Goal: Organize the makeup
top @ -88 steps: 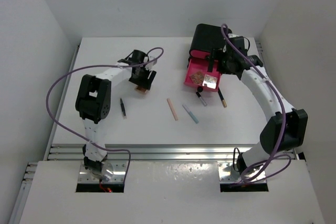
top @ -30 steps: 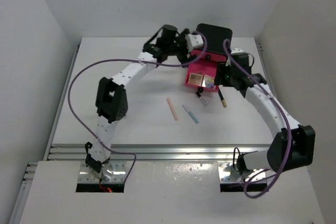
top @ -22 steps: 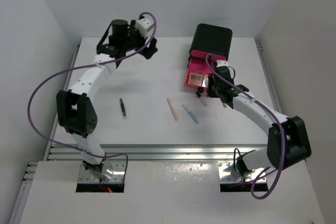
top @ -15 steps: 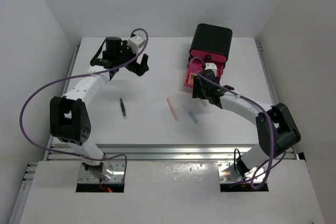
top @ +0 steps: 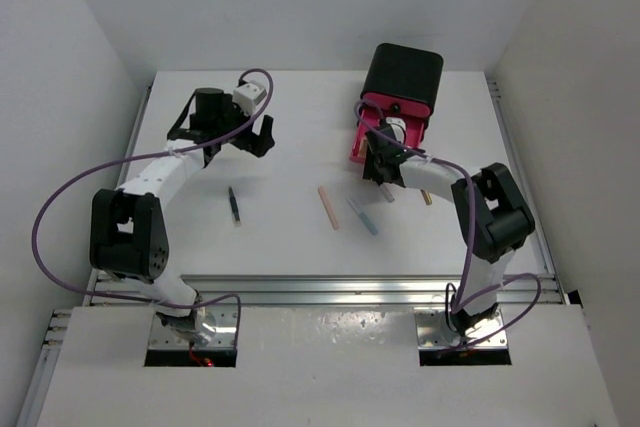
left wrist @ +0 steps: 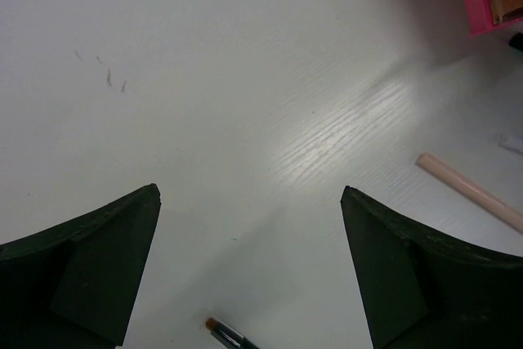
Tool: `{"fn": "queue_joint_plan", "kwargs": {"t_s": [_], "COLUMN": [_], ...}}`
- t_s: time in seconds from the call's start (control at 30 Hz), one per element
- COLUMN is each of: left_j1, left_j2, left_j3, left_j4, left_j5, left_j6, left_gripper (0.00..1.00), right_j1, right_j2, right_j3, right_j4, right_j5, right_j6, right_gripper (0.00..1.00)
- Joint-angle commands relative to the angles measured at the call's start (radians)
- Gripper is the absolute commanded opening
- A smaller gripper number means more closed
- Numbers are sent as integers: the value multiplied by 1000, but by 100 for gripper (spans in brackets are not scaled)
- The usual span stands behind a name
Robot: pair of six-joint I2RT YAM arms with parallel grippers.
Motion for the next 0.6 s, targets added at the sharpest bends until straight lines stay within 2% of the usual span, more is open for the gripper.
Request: {"fn": "queue_joint_plan", "kwargs": {"t_s": [0.0,0.1,0.23,0.57], "left_j1": [3,3,3,3], "left_j2": [-48,-48,-57,-66], "left_j3": [-6,-6,-15,-34], "left_j4": [76,76,76,76], "left_j5": [-16,-16,-25,-25], "left_j6": [-10,9,18,27], "left_gripper": [99,99,99,99], "right_j1": [-4,-10,-7,-16], "right_j2": [19,32,21,-23], "right_j3": [64,80,83,101], "right_j4": [65,49,26,66], "right_j5": [17,25,91,151], "right_j6": [13,27,28,12], "right_gripper": [47,40,21,0]}}
